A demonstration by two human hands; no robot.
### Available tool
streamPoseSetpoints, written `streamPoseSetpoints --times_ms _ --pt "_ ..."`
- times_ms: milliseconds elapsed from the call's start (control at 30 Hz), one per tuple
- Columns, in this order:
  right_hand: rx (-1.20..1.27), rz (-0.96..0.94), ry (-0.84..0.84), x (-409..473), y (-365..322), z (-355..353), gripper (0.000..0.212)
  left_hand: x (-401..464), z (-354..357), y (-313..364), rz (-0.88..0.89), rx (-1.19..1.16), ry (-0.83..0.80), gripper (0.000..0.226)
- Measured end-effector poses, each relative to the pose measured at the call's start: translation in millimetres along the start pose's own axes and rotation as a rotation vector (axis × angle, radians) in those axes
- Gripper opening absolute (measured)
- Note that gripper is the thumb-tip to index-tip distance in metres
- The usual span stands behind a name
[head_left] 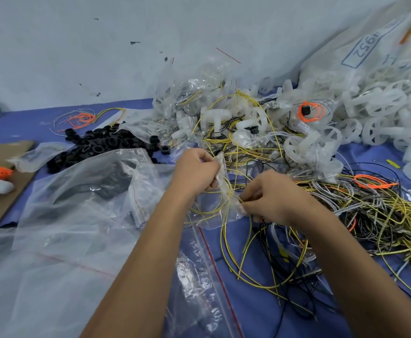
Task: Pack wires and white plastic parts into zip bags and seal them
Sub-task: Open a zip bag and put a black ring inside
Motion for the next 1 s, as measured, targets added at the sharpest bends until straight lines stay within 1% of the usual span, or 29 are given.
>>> streamPoseSetpoints --times_ms 67,133,200,267,300,333,433,500,533,600,633,700,800,900,1000 --pt "0.025 0.032 -0.039 0.0 2.8 3.8 0.012 -0.5 -2.3 1.4 0.002 -0.010 0.001 0.018" --pt "0.078 0.046 -0.004 0.5 6.0 0.2 0.015 -1.3 -4.0 3.3 0.002 -0.017 -0.016 0.017" --pt "0.105 0.001 0.169 1.5 4.8 -13.2 0.015 -2.1 -4.3 5.5 0.008 0.002 -0.040 0.017" --pt "0.108 -0.097 0.382 -0.9 -4.6 -27.9 0.008 -3.0 -3.4 7.5 0.012 0.026 -0.068 0.018" --pt "0.090 -0.137 0.435 -0.8 -10.6 -31.1 0.006 -3.4 -2.6 8.3 0.011 0.028 -0.080 0.018" --pt "0.063 -0.158 0.430 1.6 -15.2 -30.5 0.006 -4.2 -1.8 9.0 0.009 0.024 -0.088 0.018" --pt "0.020 -0.124 0.232 11.8 -18.5 -20.6 0.014 -5.8 -1.6 11.2 0.008 0.023 -0.086 0.018" --pt "0.012 -0.114 0.213 12.6 -16.1 -21.9 0.021 -5.5 -3.9 12.4 0.015 0.036 -0.069 0.018" --pt "0.025 -0.113 0.231 12.2 -15.3 -24.4 0.019 -4.9 -5.2 13.2 0.023 0.046 -0.060 0.016" --pt "0.105 -0.132 0.250 11.4 -16.6 -27.2 0.010 -3.8 -8.1 15.4 0.040 0.057 -0.040 0.013" --pt "0.158 -0.148 0.233 11.0 -18.9 -26.4 0.011 -3.6 -9.1 17.2 0.050 0.062 -0.031 0.013" --pt "0.268 -0.153 0.128 11.5 -25.5 -20.4 0.018 -4.1 -10.0 22.2 0.078 0.077 -0.021 0.014" --pt "0.438 -0.121 0.015 15.0 -35.1 -13.0 0.004 -5.9 -8.5 33.6 0.119 0.100 -0.028 0.017" --pt "0.616 -0.076 -0.102 19.6 -43.3 -2.9 0.028 -8.0 -6.6 46.5 0.143 0.094 -0.053 0.017" --pt "0.757 -0.064 -0.166 20.5 -55.2 6.8 0.038 -11.3 -0.6 56.7 0.130 0.003 -0.135 0.019"
Point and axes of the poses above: each hand's wrist, its own x-axis towards the middle knuckle, its own z-axis out of the palm, y = z × x, the point moved 6 cm from there along x, towards the middle knuckle, and after that the axes turned 10 degrees about z, right-handed, at the moved point
